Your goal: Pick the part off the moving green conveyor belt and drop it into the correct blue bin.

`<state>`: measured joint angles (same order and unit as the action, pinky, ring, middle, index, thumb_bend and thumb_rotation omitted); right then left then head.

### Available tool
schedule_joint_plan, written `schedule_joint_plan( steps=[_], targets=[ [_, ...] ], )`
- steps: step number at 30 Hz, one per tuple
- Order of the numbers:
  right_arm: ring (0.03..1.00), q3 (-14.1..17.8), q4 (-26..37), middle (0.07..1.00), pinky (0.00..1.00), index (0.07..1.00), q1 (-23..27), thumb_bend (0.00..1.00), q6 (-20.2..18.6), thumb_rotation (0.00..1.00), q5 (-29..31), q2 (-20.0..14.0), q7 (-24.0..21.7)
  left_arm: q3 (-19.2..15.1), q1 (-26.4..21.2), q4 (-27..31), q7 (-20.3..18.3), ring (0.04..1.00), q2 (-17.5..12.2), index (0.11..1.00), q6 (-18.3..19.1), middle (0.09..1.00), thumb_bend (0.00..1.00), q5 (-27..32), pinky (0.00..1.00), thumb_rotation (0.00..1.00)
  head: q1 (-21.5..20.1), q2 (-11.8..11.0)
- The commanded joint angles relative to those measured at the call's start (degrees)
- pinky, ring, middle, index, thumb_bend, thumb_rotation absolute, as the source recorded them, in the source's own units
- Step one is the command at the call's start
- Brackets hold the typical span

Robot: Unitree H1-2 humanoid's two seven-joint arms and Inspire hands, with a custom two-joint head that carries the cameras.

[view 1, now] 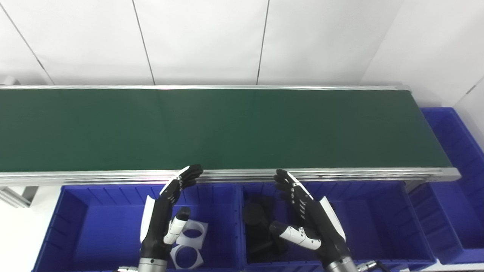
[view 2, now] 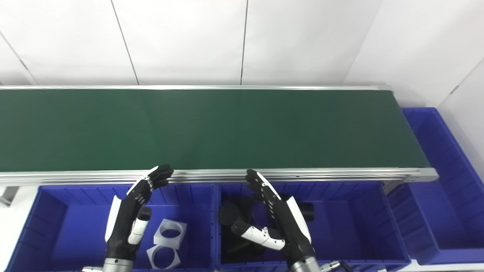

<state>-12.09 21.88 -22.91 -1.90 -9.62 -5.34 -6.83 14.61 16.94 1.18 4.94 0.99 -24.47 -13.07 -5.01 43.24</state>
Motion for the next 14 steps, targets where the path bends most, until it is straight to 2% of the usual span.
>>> schedule_joint_plan(
  steps=[1, 4, 9, 14],
  targets=[
    [0.938, 0.1, 0.2, 0.942, 0.90, 0.962, 0.3, 0.89, 0.7, 0.58, 0.4, 0.2, 0.1, 0.4, -0.3, 0.7, 0.6, 0.793, 0.8, 0.784, -2.3, 0.787, 0.78, -0.6, 0.78, 1.00, 0.2, -0.4],
    [0.948, 0.6, -0.9, 0.948, 0.93, 0.963, 0.2, 0.90, 1.7, 0.59, 0.2, 1.0, 1.3, 0.5, -0.1, 0.0, 1.0, 0.794, 1.0, 0.784, -2.4, 0.788, 0.79, -0.7, 0.78, 1.00, 0.3, -1.3],
    [0.971, 0.9, -3.1, 0.947, 0.99, 0.959, 0.4, 0.97, 5.7, 0.52, 0.5, 1.7, 2.7, 0.8, -0.2, -0.6, 0.9, 0.799, 0.8, 0.784, -2.4, 0.789, 0.79, 0.0, 0.79, 1.00, 0.5, -1.8],
    [0.979, 1.5, -4.8, 0.946, 1.00, 0.960, 0.5, 0.97, 7.6, 0.49, 1.7, 2.6, 3.5, 0.7, -0.3, -1.1, 0.9, 0.805, 0.8, 0.784, -2.3, 0.789, 0.77, -0.3, 0.81, 1.00, 0.1, -1.9]
  ],
)
